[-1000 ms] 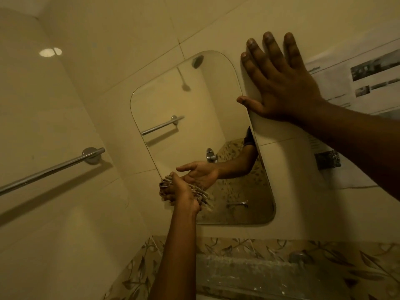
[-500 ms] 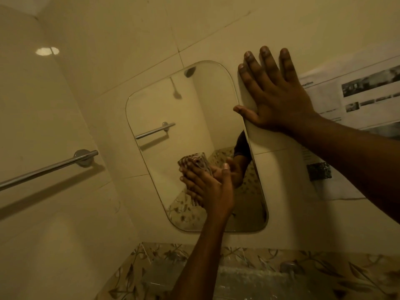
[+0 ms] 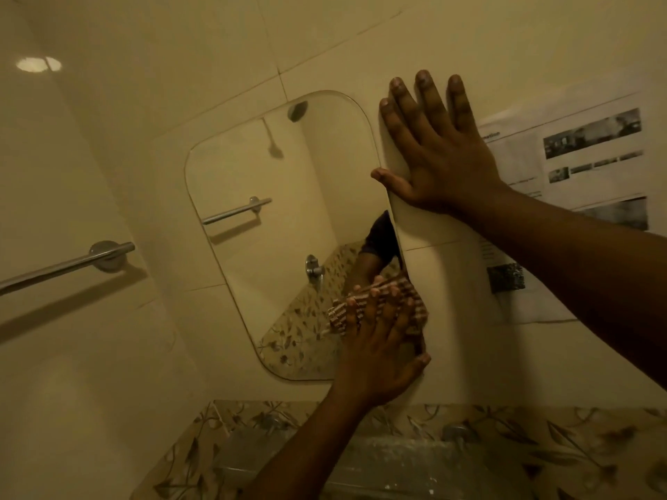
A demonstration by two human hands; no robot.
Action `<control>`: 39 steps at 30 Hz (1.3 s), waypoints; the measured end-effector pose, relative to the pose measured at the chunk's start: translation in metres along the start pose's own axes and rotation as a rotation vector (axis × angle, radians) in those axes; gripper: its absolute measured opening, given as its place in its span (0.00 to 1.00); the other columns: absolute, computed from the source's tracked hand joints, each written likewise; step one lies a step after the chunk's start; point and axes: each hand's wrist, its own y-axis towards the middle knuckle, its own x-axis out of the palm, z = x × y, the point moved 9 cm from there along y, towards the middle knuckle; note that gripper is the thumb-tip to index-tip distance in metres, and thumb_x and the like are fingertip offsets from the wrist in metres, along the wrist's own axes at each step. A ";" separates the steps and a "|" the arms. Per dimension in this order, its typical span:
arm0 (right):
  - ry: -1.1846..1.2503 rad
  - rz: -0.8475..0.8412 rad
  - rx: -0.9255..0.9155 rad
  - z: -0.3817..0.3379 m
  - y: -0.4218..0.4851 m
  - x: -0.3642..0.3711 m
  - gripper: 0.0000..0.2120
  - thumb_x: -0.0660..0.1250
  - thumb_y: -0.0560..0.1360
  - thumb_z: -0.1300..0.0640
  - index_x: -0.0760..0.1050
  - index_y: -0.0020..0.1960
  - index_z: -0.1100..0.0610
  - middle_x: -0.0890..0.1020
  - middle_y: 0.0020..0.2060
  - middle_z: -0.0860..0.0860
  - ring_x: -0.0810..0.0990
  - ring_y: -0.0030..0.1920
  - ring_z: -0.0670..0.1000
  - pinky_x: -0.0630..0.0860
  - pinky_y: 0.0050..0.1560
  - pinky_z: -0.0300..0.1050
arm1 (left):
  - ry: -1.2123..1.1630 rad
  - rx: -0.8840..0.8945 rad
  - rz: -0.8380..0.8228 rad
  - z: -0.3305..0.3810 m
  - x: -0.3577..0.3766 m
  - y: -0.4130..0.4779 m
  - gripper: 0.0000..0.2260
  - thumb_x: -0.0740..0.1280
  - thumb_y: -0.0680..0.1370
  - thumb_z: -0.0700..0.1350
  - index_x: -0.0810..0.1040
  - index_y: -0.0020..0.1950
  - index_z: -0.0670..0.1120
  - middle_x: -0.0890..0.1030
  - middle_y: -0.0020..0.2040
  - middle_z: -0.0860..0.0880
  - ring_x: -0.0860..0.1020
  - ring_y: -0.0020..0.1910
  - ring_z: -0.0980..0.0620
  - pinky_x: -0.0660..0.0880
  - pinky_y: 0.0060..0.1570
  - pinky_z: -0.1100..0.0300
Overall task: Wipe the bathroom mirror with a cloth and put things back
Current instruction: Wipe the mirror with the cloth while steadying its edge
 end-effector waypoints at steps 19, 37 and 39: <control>-0.012 -0.003 0.003 0.000 0.000 -0.001 0.46 0.45 0.86 0.27 0.46 0.89 0.60 0.48 0.88 0.63 0.47 0.88 0.68 0.44 0.84 0.73 | 0.231 0.540 -0.070 -0.001 0.046 -0.065 0.33 0.54 0.84 0.66 0.56 0.86 0.53 0.54 0.87 0.52 0.48 0.87 0.48 0.39 0.84 0.42; 0.047 -0.024 0.000 -0.001 -0.001 -0.002 0.47 0.45 0.85 0.27 0.44 0.89 0.60 0.45 0.88 0.63 0.44 0.88 0.68 0.43 0.84 0.75 | -0.507 -0.842 0.342 -0.177 -0.067 0.021 0.35 0.45 0.83 0.66 0.34 0.84 0.55 0.31 0.85 0.51 0.32 0.84 0.47 0.31 0.81 0.43; 0.046 -0.020 0.004 0.000 -0.002 -0.002 0.47 0.45 0.85 0.27 0.44 0.89 0.61 0.46 0.88 0.63 0.44 0.88 0.69 0.43 0.84 0.75 | -0.645 -1.031 0.385 -0.203 -0.062 0.009 0.37 0.47 0.82 0.65 0.38 0.86 0.53 0.35 0.86 0.50 0.35 0.85 0.46 0.34 0.81 0.43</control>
